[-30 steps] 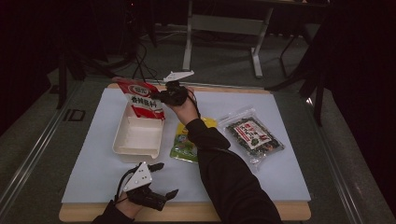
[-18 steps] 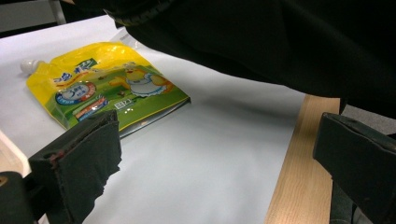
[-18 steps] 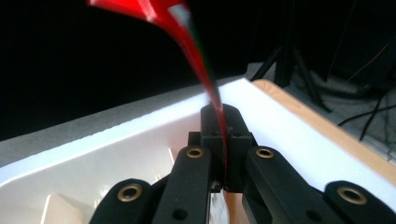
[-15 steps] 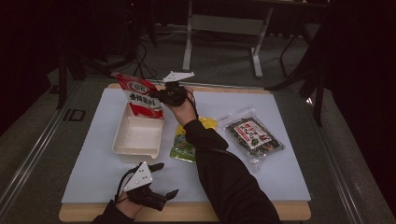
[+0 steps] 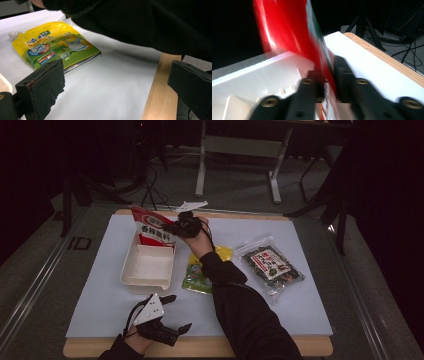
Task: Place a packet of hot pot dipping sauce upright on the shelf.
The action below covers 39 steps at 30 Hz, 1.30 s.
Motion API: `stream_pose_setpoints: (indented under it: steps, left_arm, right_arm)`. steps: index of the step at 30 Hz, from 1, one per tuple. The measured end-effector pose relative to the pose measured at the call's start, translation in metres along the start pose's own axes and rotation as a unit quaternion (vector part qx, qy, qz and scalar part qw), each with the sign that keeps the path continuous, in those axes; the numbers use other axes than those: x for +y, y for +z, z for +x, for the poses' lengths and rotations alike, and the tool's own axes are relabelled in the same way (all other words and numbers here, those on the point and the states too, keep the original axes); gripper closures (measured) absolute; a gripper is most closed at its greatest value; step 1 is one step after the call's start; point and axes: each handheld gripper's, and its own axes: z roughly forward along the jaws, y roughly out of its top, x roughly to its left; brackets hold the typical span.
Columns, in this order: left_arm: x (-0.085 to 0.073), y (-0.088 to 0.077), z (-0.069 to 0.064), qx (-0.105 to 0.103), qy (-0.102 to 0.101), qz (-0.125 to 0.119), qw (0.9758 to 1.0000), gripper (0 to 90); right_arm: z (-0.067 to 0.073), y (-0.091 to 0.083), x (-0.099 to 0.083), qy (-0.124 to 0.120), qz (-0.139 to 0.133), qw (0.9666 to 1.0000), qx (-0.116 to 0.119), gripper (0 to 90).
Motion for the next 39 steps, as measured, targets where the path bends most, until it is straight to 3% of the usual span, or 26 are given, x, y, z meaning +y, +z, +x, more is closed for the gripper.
stream_pose_setpoints:
  steps: [4, 13, 25, 32, 39]
  left_arm:
    - [0.0, 0.001, 0.0, -0.001, 0.001, 0.001, 1.0, 2.2]
    - [0.0, 0.005, -0.002, -0.003, 0.007, 0.005, 1.0, 2.2]
    - [0.0, 0.006, -0.001, -0.001, 0.005, 0.005, 1.0, 2.2]
    - [-0.001, 0.008, 0.0, 0.0, 0.004, 0.006, 1.0, 2.2]
    - [-0.002, 0.01, 0.001, -0.015, 0.005, 0.0, 0.9999, 2.2]
  right_arm:
    - [-0.003, -0.011, 0.001, 0.005, 0.01, 0.9999, -0.009, 70.7]
    - [-0.001, -0.039, -0.007, 0.002, 0.02, 0.9997, -0.013, 68.1]
    - [-0.001, -0.095, -0.025, -0.003, 0.025, 0.9989, -0.039, 66.0]
    - [-0.01, -0.131, -0.036, 0.001, 0.029, 0.9978, -0.06, 64.8]
    - [-0.018, -0.168, -0.049, 0.005, 0.035, 0.9958, -0.084, 64.6]
